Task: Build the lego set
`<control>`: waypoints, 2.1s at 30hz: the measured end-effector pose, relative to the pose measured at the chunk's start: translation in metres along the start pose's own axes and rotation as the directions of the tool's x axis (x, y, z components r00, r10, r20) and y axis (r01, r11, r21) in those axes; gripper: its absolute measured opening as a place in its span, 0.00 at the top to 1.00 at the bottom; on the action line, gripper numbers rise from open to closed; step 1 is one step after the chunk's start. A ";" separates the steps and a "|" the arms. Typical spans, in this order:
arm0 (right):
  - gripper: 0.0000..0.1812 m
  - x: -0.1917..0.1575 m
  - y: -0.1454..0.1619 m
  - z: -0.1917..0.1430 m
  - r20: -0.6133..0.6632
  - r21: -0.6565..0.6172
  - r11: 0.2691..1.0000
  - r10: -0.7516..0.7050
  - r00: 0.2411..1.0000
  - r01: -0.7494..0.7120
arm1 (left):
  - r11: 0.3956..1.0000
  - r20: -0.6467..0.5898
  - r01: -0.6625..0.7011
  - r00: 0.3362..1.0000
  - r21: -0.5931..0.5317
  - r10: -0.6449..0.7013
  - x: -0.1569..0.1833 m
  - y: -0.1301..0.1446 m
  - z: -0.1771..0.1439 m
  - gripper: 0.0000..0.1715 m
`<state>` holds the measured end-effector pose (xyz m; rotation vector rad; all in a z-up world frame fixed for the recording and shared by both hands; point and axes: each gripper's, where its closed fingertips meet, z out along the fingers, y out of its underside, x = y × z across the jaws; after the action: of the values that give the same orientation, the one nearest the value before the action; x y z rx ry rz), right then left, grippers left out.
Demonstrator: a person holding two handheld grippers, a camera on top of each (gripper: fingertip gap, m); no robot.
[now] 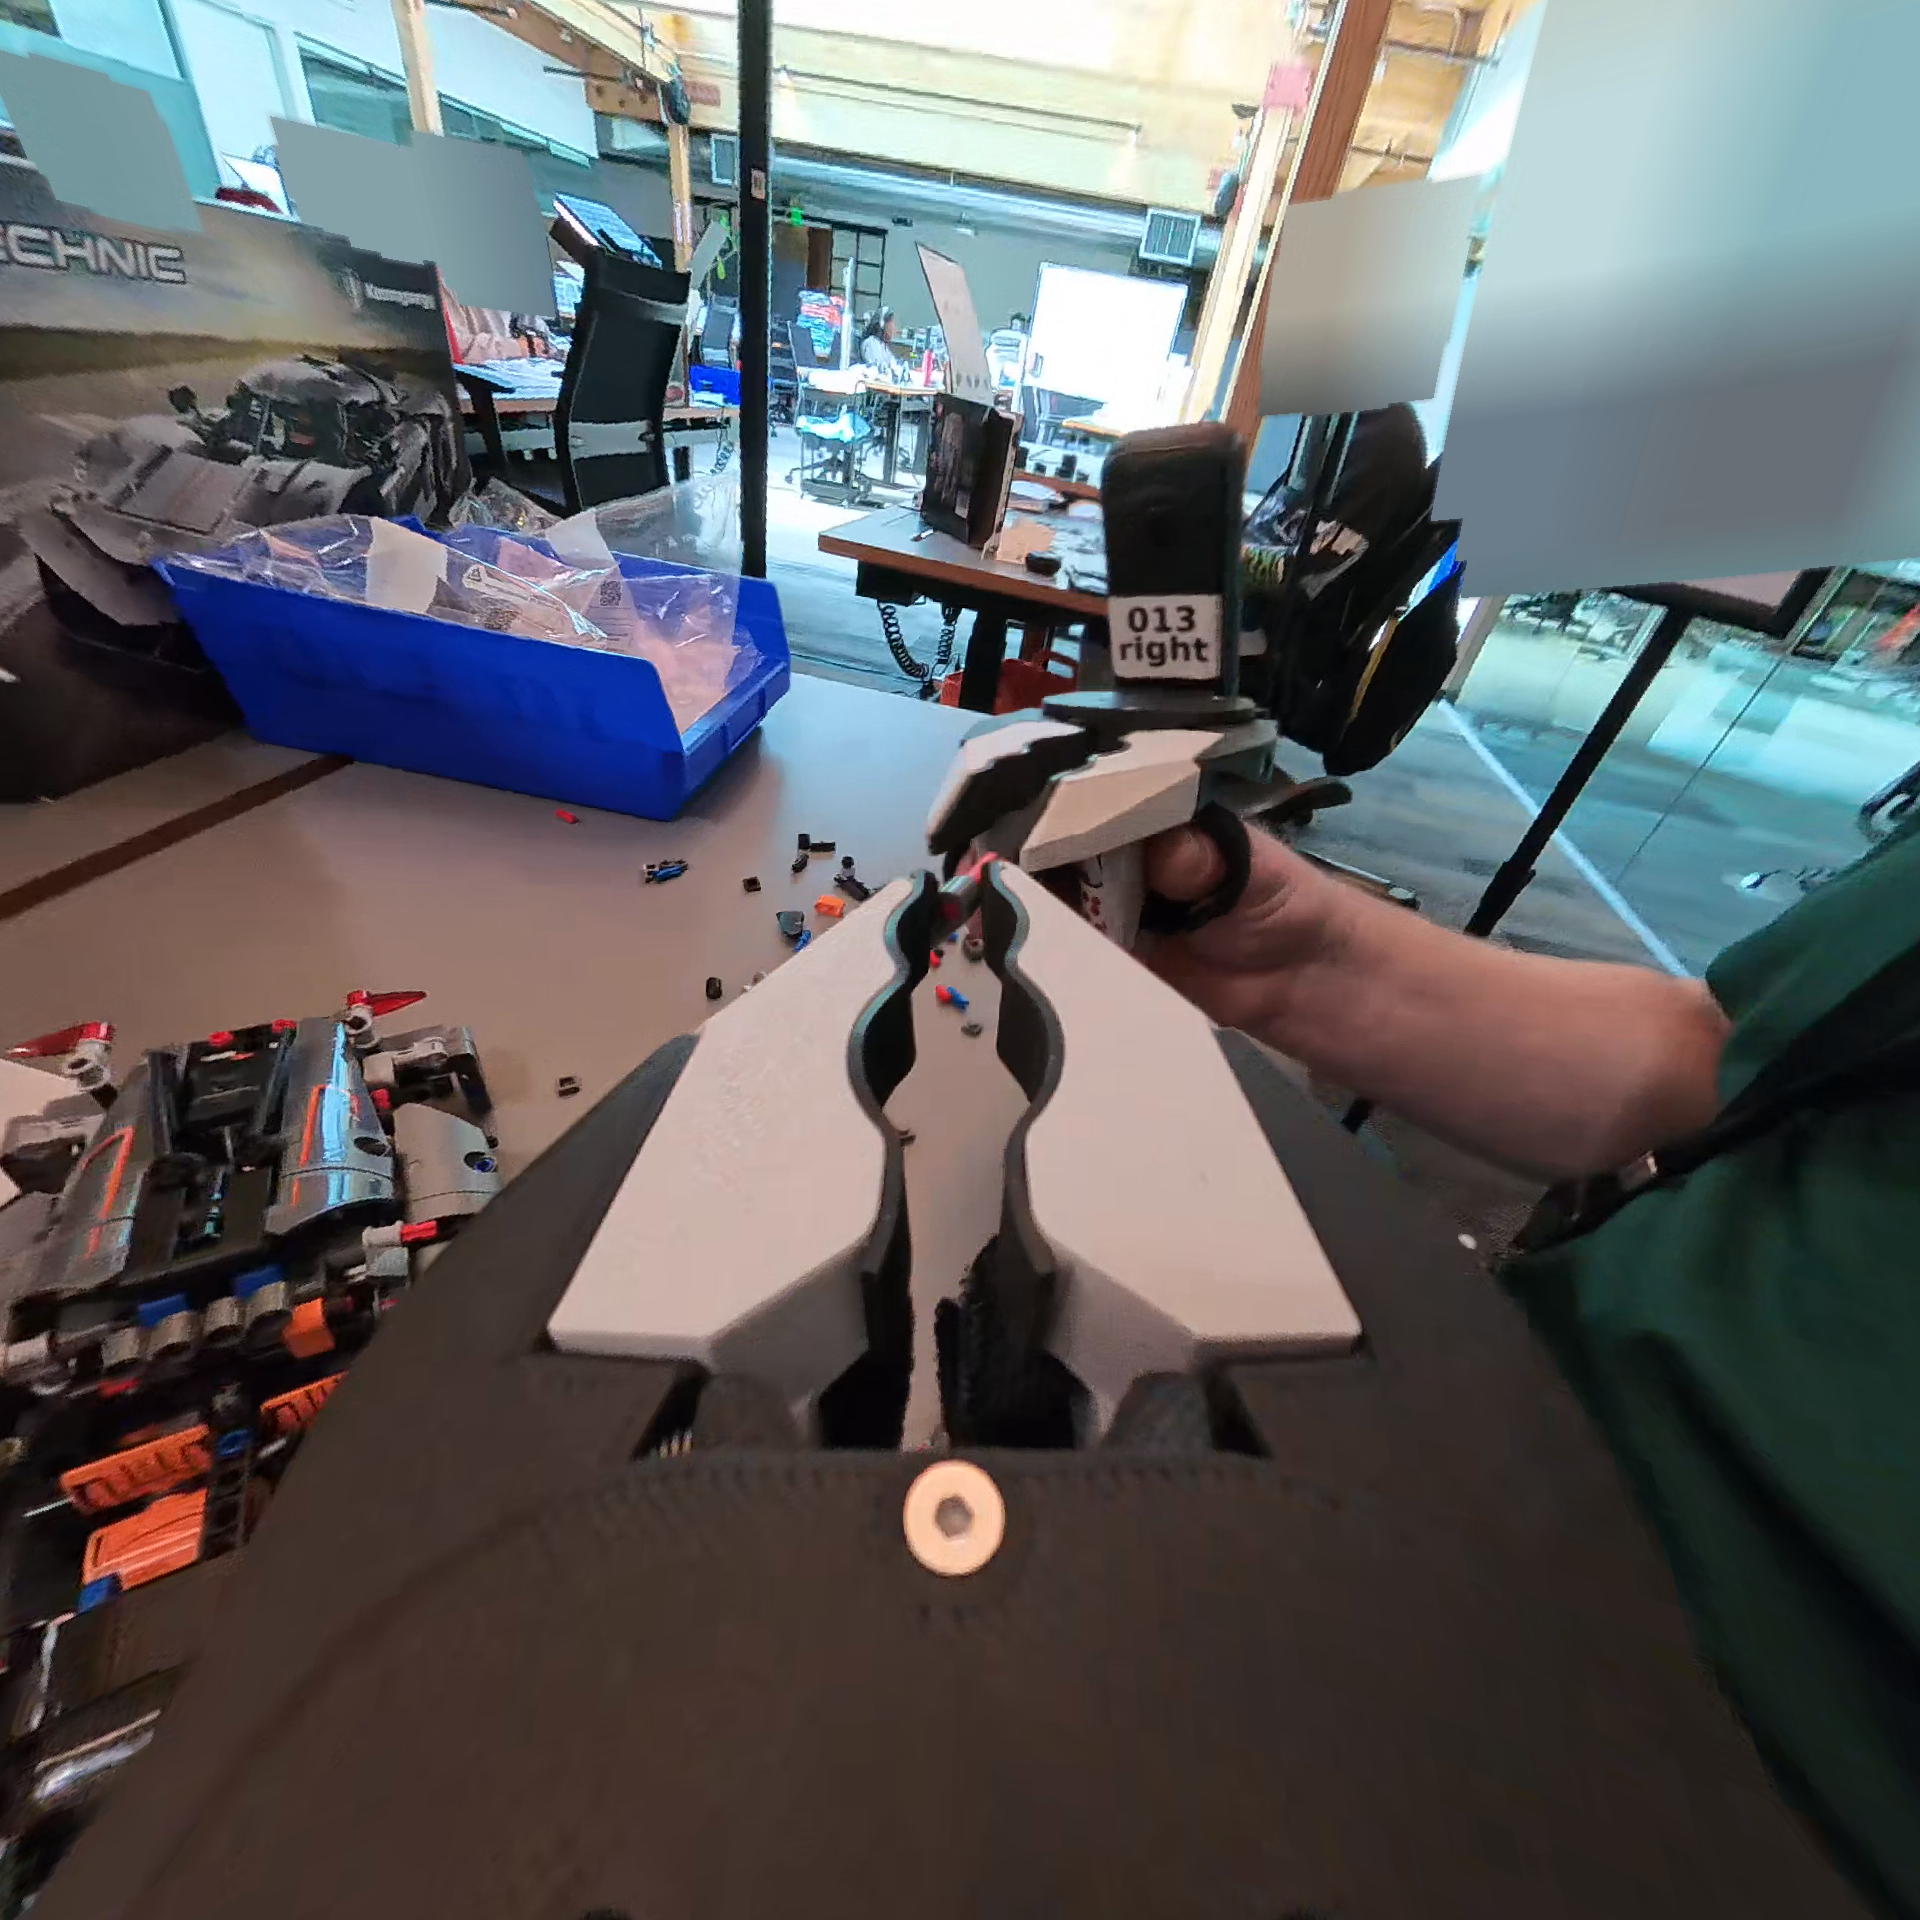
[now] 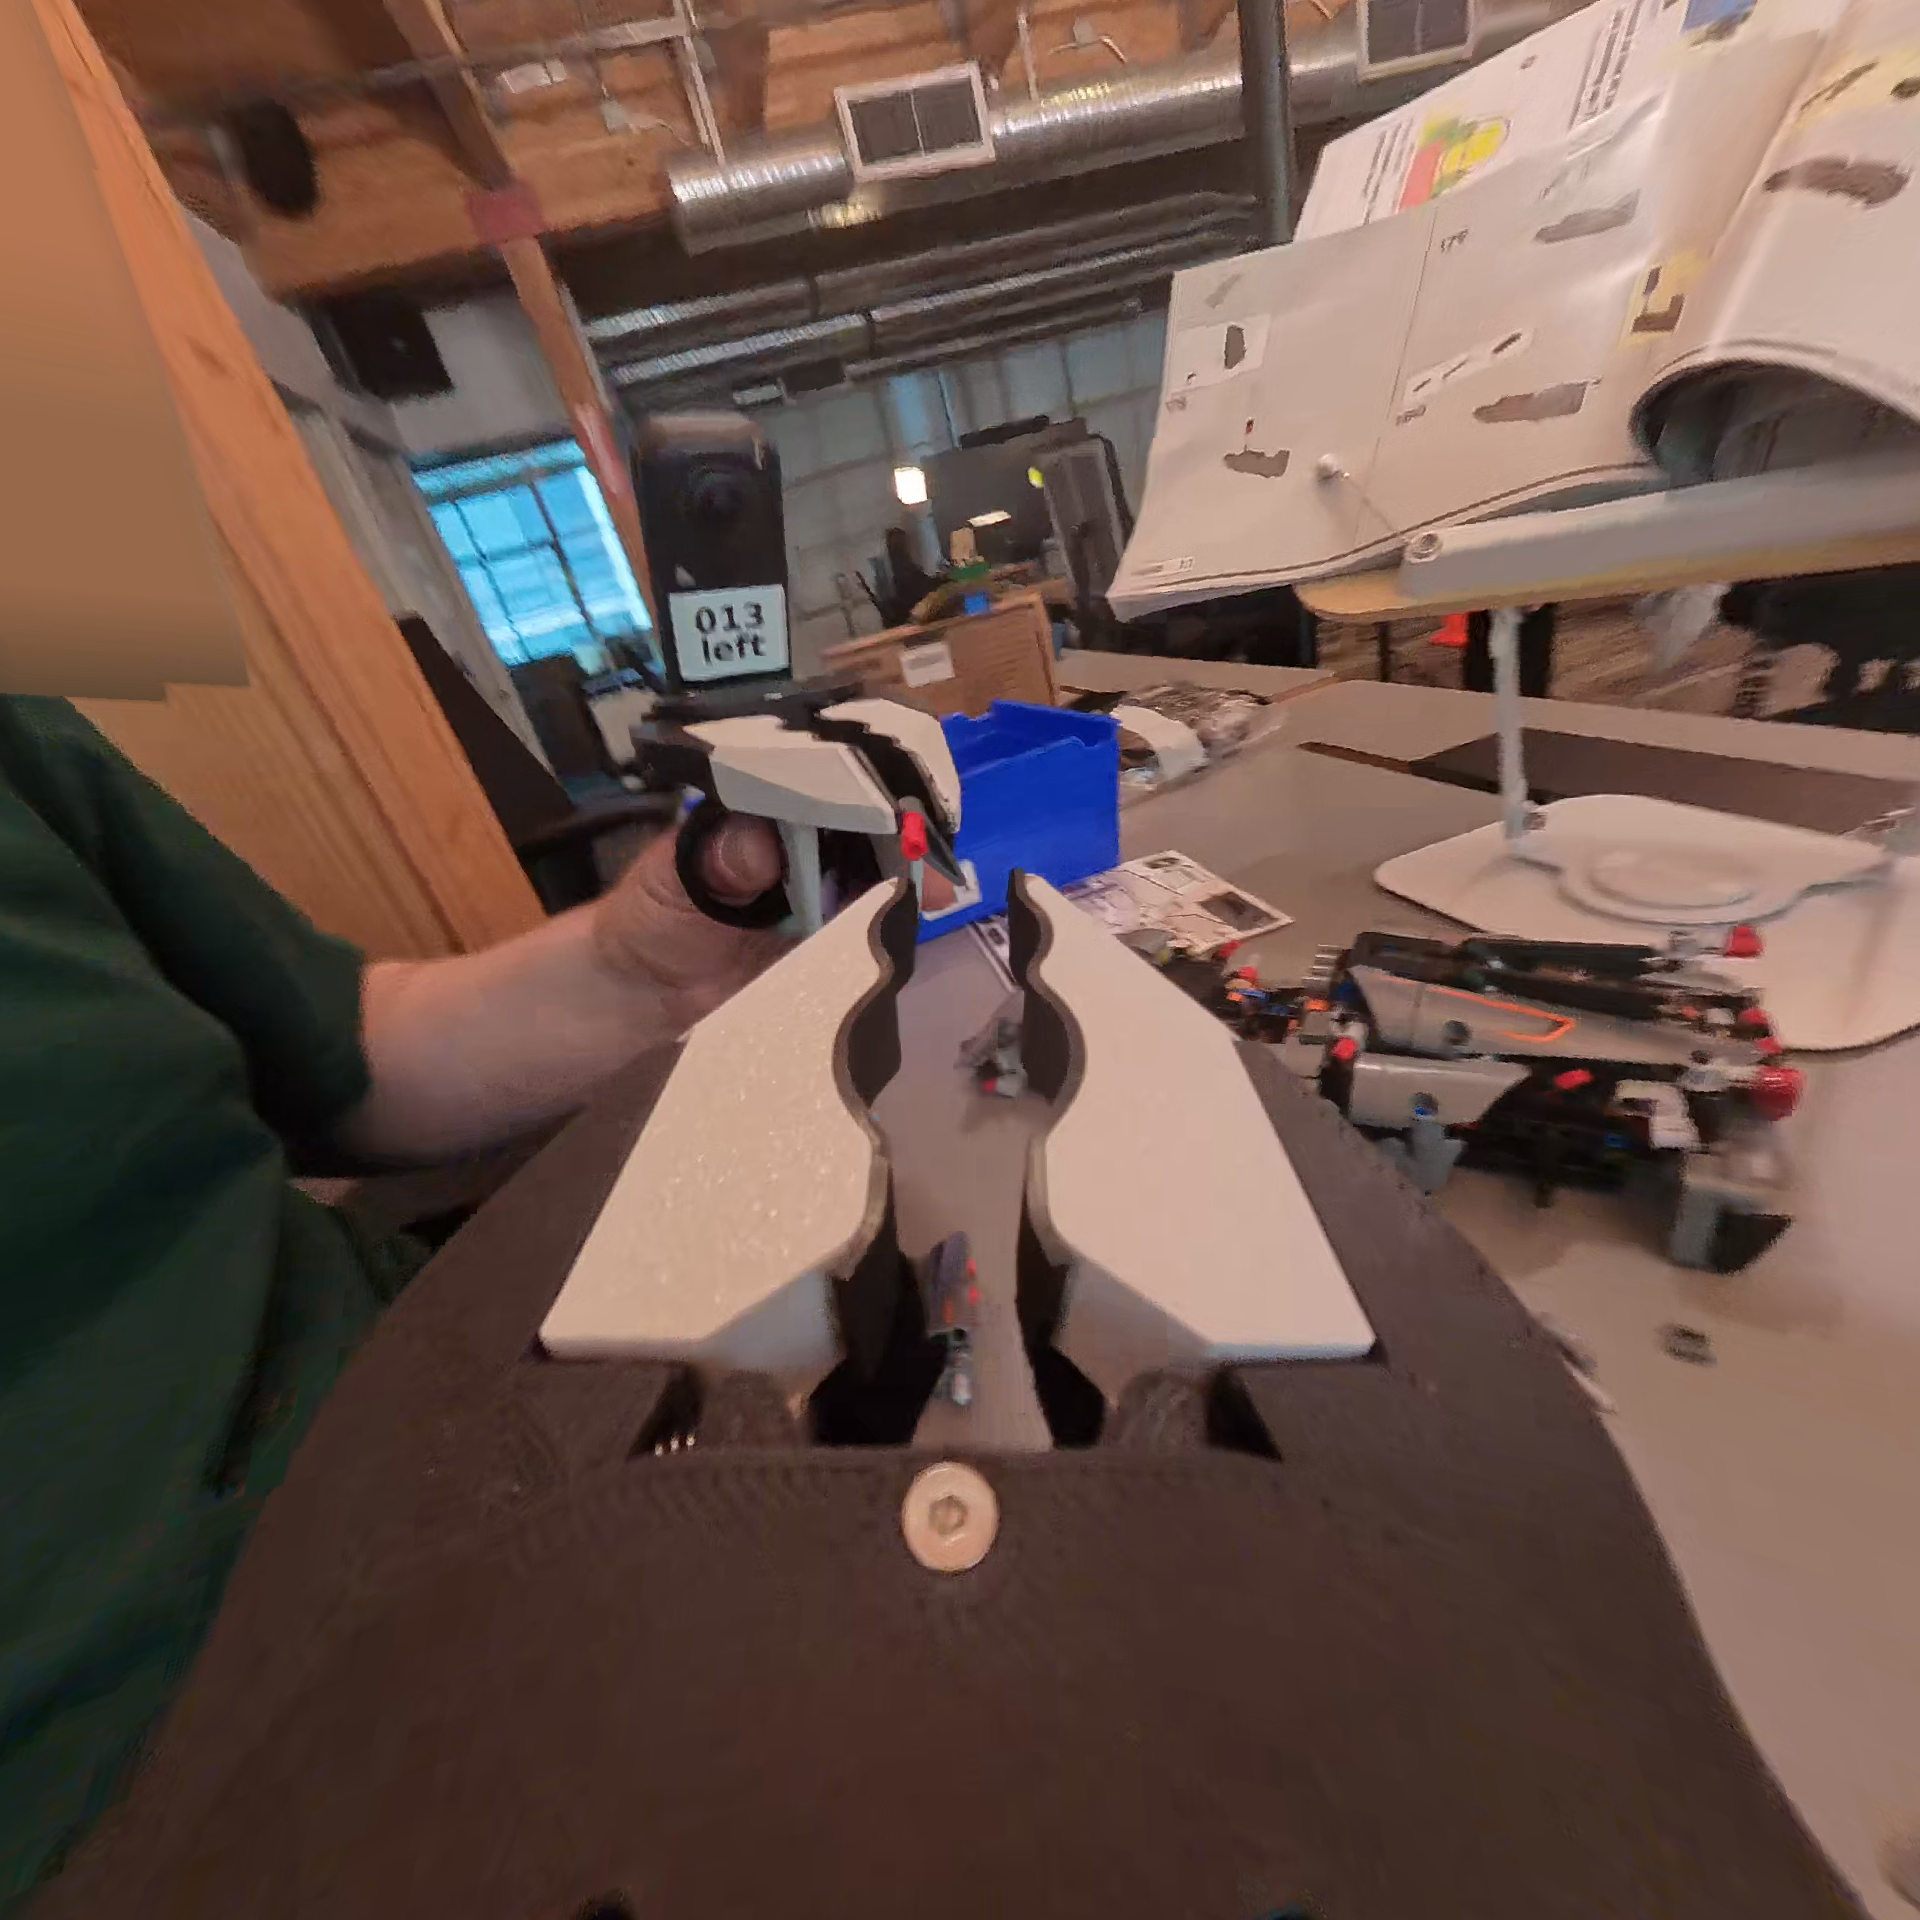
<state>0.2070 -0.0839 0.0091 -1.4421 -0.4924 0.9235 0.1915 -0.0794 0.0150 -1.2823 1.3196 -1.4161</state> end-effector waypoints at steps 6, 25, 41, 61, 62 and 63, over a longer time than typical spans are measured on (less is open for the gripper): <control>0.90 -0.003 0.008 0.010 -0.037 -0.104 0.986 -0.133 0.990 0.129 | 0.999 -0.014 0.007 1.000 -0.031 -0.007 -0.001 0.006 0.005 0.96; 1.00 -0.005 0.013 0.019 -0.001 -0.133 0.971 -0.203 0.979 0.201 | 0.996 -0.048 0.078 0.996 -0.037 -0.080 -0.001 0.006 0.004 0.96; 1.00 0.010 -0.007 0.025 0.070 0.016 1.000 0.020 0.997 -0.021 | 0.999 0.039 0.030 0.999 0.019 -0.031 -0.020 -0.011 -0.008 0.97; 0.91 -0.004 0.107 -0.064 -0.274 -0.588 0.808 -0.148 0.950 -0.044 | 0.989 0.118 0.026 0.993 -0.147 -0.008 -0.027 0.037 -0.026 0.97; 0.90 -0.009 0.116 -0.069 -0.289 -0.612 0.788 -0.150 0.946 -0.062 | 0.988 0.109 0.030 0.994 -0.150 -0.013 -0.026 0.039 -0.023 0.97; 0.89 -0.009 0.124 -0.075 -0.327 -0.637 0.766 -0.164 0.931 -0.089 | 0.988 0.100 0.033 0.995 -0.150 -0.018 -0.026 0.040 -0.021 0.98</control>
<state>0.2309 -0.1521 -0.1170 -2.1760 -0.5838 0.4242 0.1722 -0.0561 -0.0271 -1.4549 1.3693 -1.2724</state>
